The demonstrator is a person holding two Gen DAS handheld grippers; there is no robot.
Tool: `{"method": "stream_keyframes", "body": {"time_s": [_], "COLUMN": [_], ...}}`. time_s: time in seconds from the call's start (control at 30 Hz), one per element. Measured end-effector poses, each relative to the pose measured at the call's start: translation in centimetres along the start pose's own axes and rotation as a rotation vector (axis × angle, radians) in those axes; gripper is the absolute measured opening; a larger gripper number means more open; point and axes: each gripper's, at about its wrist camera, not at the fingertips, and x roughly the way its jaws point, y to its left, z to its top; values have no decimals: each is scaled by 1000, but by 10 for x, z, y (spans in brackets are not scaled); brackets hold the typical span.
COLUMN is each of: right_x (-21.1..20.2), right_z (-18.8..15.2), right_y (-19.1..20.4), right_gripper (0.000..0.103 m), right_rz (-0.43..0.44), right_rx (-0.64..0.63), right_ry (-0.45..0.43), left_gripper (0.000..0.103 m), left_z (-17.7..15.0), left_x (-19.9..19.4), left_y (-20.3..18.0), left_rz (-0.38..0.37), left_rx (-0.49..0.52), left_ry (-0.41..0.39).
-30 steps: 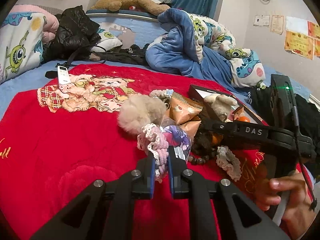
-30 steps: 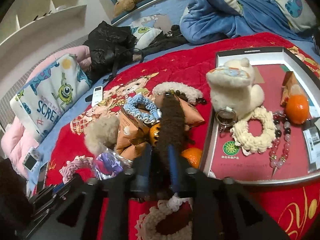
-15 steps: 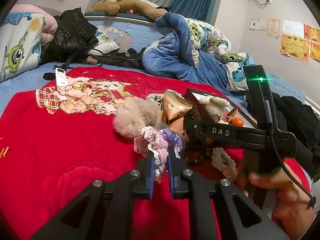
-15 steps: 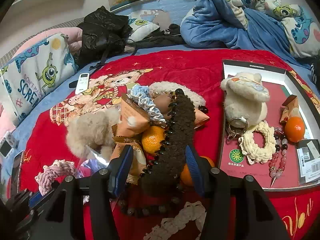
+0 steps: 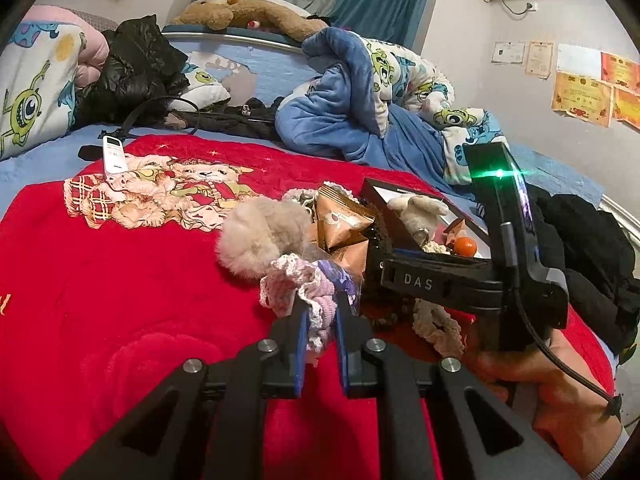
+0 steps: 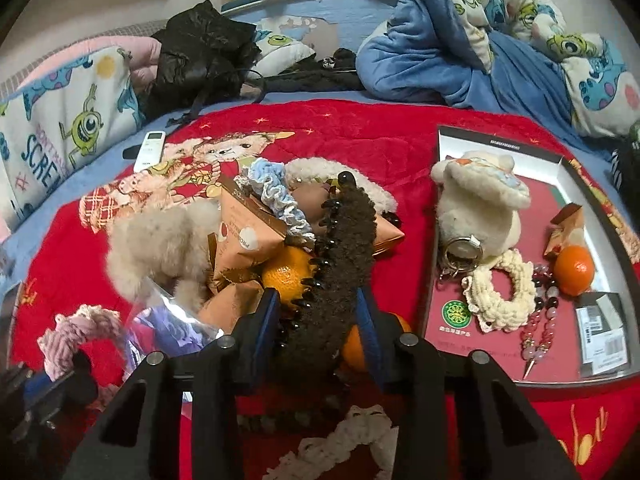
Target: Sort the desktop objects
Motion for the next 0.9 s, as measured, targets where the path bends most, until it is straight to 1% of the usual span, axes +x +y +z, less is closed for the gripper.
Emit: {"method": "stream_keyframes", "body": {"time_s": [0.13,0.23,0.3,0.43,0.73,0.77,0.8,0.83,0.87,0.9], "right_x": [1,6,4,-6,-20,-22,-25,-27,-29,-31], "right_z": [-1,0,-1,-2,-2,-1,-1,0,1,2], "right_y": [0,8,9,4,-1,-3,-4,-6,-7,-9], "right_gripper": [34,34,34,30,24,23,19,12,2,2], "right_rz": [-5,-54,-60,-26,44,54,62,72,90,101], "right_rx": [-1,-42,-45,-8,50,57,63,71,77,84], "right_ry": [5,24,23,11,-7,-10,-17,-21,-18,-17], "left_gripper": [11,11,11,11,11,11,11,11,11,11], "left_z": [0,0,0,-1,-1,-1,-1,-1,-1,-1], "left_x": [0,-1,-1,-2,-2,-2,-2,-2,-1,-1], "left_y": [3,3,2,4,4,4,4,4,4,4], "left_rz": [-13,-22,-24,-32,-26,-26,-25,-24,-24,-25], "left_rx": [-13,-13,-12,-20,-20,-20,-21,-23,-24,-25], "left_ry": [0,-2,-4,-10,-10,-11,-11,-12,-12,-12]}}
